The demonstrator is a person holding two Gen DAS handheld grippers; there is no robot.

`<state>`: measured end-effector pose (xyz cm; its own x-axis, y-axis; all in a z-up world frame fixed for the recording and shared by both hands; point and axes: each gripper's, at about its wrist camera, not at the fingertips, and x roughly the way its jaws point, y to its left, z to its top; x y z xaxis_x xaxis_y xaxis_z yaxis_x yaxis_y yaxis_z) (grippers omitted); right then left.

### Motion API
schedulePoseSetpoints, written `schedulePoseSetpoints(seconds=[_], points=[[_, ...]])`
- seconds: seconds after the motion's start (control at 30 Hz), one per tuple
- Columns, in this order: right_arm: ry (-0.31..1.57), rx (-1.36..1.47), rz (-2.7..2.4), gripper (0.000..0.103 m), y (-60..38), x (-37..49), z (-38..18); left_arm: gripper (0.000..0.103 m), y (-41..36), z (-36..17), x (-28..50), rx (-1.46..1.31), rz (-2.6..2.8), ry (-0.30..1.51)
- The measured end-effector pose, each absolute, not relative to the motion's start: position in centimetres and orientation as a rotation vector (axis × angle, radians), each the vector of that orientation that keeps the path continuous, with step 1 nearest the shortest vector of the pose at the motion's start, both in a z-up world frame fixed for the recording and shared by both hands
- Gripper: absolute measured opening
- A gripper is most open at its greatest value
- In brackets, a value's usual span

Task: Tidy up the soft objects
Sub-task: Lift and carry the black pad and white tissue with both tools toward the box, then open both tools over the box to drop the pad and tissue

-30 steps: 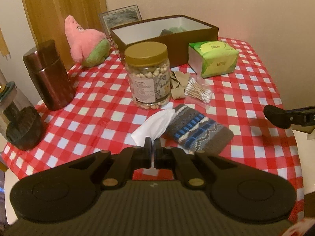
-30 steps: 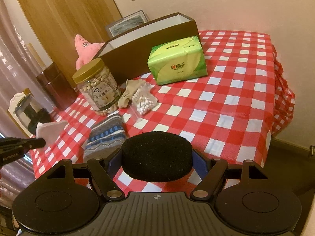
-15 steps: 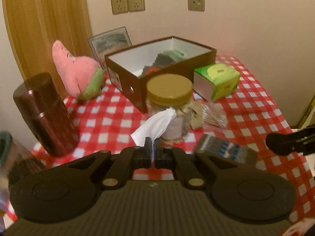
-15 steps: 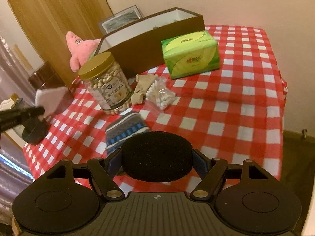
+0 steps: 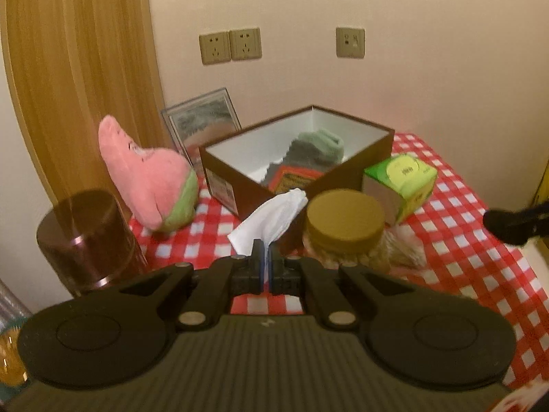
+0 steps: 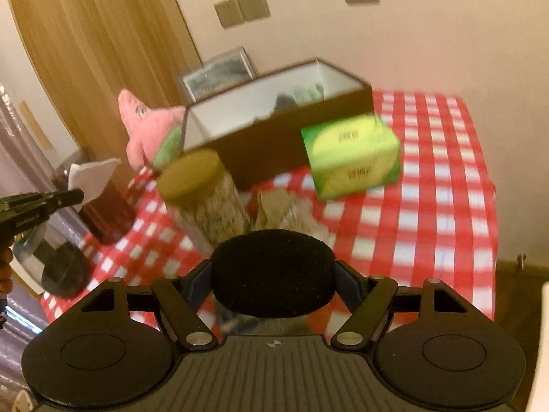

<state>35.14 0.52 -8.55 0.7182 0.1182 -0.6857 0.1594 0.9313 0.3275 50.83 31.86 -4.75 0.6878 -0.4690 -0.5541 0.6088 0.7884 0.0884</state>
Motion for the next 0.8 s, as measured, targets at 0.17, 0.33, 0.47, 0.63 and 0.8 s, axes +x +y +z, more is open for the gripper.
schedulePoseSetpoints(seconds=[0.17, 0.33, 0.47, 0.63, 0.8], points=[[0.702, 0.351, -0.010, 0.074, -0.3, 38.2, -6.0, 0.002, 30.9, -3.6, 53.0, 0.262, -0.636, 0.493], [0.648, 0.327, 0.024, 0.074, -0.5, 42.2, -4.6, 0.002, 29.1, -2.5, 55.5, 0.229, -0.678, 0.456], [0.626, 0.339, 0.054, 0.074, -0.6, 46.0, -4.4, 0.002, 27.2, -1.7, 58.4, 0.202, -0.713, 0.431], [0.596, 0.354, 0.060, 0.074, -0.6, 51.1, -4.0, 0.002, 25.1, -1.5, 62.7, 0.185, -0.737, 0.435], [0.606, 0.360, 0.055, 0.074, -0.4, 56.2, -4.7, 0.002, 22.8, -2.5, 66.9, 0.175, -0.747, 0.486]])
